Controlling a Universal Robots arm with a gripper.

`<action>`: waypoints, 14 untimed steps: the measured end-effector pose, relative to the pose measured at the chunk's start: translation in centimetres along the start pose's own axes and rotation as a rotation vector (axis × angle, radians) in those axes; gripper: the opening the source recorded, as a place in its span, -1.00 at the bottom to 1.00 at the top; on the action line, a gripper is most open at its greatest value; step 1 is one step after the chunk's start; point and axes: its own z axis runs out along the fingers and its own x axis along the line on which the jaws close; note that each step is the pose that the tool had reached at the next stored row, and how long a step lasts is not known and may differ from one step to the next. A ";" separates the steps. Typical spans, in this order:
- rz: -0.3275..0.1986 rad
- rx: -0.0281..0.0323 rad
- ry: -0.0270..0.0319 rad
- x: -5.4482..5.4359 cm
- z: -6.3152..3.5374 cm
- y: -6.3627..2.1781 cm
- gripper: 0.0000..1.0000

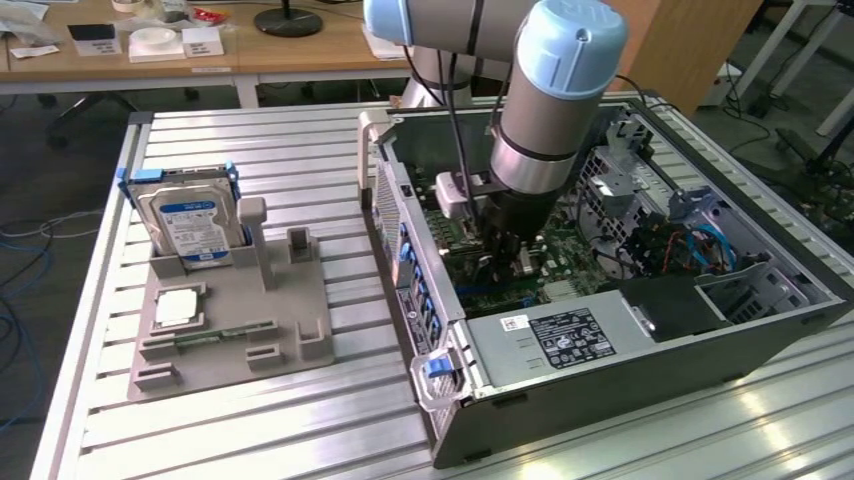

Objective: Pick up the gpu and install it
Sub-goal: 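Insert the gpu into the slot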

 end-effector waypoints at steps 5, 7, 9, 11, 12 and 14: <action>0.000 -0.0004 0.0003 0.0 0.20 0.07 -0.44; 0.000 -0.0008 0.0008 0.0 0.41 0.08 -0.44; 0.000 -0.0004 0.0004 0.0 0.63 0.08 -0.44; 0.000 -0.0006 0.0004 0.0 0.65 0.08 -0.44; 0.000 -0.0006 0.0004 0.0 0.65 0.08 -0.44; 0.000 -0.0005 0.0004 0.0 0.66 0.09 -0.44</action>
